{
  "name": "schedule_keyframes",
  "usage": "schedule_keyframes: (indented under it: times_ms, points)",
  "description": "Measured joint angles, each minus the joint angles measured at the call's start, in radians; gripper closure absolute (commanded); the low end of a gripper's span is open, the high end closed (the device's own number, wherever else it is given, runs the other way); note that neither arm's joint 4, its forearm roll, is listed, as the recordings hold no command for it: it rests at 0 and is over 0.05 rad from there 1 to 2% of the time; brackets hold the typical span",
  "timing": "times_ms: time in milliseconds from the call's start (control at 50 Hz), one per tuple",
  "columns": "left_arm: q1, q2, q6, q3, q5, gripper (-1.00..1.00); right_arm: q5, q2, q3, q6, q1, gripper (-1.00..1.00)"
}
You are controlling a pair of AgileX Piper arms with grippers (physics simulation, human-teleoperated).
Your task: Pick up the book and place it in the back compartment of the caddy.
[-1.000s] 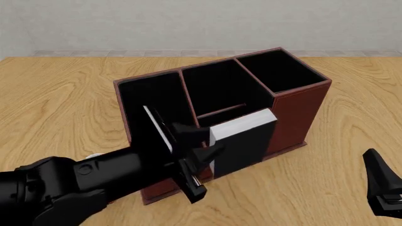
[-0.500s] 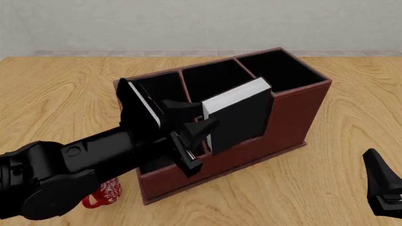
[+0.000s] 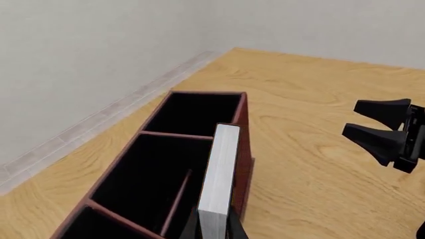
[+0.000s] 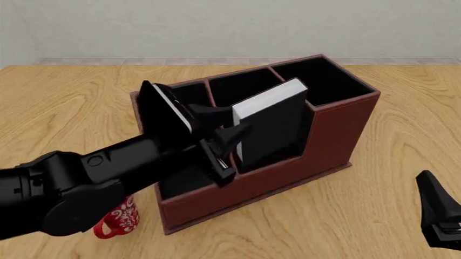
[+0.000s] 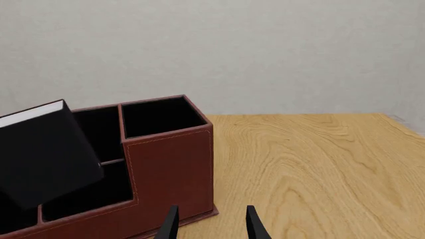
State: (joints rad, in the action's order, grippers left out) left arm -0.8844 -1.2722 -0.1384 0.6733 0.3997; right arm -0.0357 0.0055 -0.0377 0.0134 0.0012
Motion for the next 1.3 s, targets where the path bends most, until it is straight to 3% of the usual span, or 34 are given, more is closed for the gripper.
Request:
schedule_keyframes:
  times_ms: [1300]
  points:
    - [0.077,-0.267,-0.050,0.075,0.122,1.00,0.001,0.000,0.001,0.000,0.000,-1.00]
